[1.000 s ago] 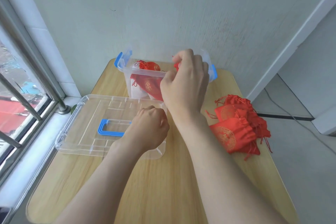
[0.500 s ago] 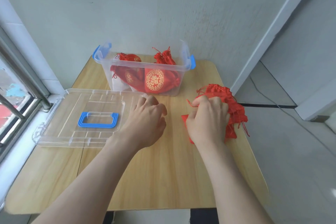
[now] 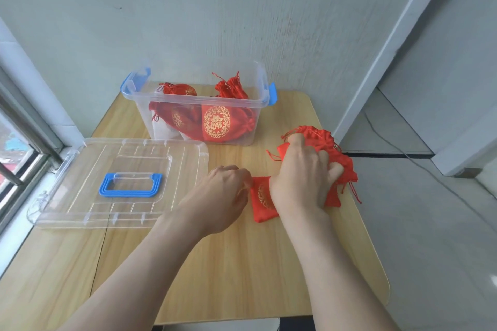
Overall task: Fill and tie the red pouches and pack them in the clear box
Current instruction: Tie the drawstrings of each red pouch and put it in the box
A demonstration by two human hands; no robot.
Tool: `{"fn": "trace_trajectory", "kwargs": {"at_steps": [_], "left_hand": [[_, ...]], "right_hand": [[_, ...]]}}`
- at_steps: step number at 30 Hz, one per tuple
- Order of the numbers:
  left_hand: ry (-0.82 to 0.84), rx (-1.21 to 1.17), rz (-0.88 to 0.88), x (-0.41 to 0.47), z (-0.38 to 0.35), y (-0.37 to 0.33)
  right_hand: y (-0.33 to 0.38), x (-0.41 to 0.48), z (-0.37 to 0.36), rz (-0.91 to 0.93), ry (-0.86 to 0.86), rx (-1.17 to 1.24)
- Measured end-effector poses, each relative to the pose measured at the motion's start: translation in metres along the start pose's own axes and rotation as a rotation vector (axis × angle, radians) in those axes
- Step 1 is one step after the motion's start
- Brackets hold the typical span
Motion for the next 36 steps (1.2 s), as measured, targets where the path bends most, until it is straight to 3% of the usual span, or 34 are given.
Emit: {"fn": "trace_trajectory", "kwargs": {"at_steps": [5, 9, 11, 15, 18, 24, 28, 31, 36], "left_hand": [[-0.131, -0.098, 0.05, 0.001, 0.01, 0.005], [-0.33, -0.236, 0.274, 0.003, 0.03, 0.011], [-0.38, -0.331, 0.363, 0.003, 0.039, 0.012], [-0.415, -0.603, 0.343, 0.002, 0.053, 0.007], [-0.416, -0.818, 0.332, 0.002, 0.053, 0.007], [-0.423, -0.916, 0.359, 0.005, 0.05, 0.02], [-0.425, -1.019, 0.351, 0.005, 0.053, 0.022], [-0.435, -1.045, 0.343, 0.003, 0.055, 0.021], [-0.49, -1.015, 0.366, 0.003, 0.058, 0.023]], "right_hand": [[0.021, -0.001, 0.007, 0.128, -0.07, 0.303], [0.033, -0.004, 0.01, 0.219, -0.101, 0.697], [0.035, -0.003, 0.012, 0.209, -0.092, 0.849], [0.035, -0.001, 0.016, 0.159, -0.084, 1.034], [0.036, -0.001, 0.018, 0.152, -0.072, 1.085], [0.032, -0.001, 0.011, -0.015, -0.05, 1.018], [0.024, -0.001, -0.001, -0.199, 0.098, 0.96], [0.026, -0.001, -0.008, -0.229, 0.207, 1.026], [0.023, 0.001, -0.009, -0.204, 0.067, 0.981]]}}
Point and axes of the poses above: each hand's wrist, its own x-axis towards the middle knuckle, its own z-axis out of the back of the hand, y = z × x, the point moved 6 cm from there along x, towards the middle knuckle, and after that the axes turned 7 degrees about -y, right-handed, at the moved point
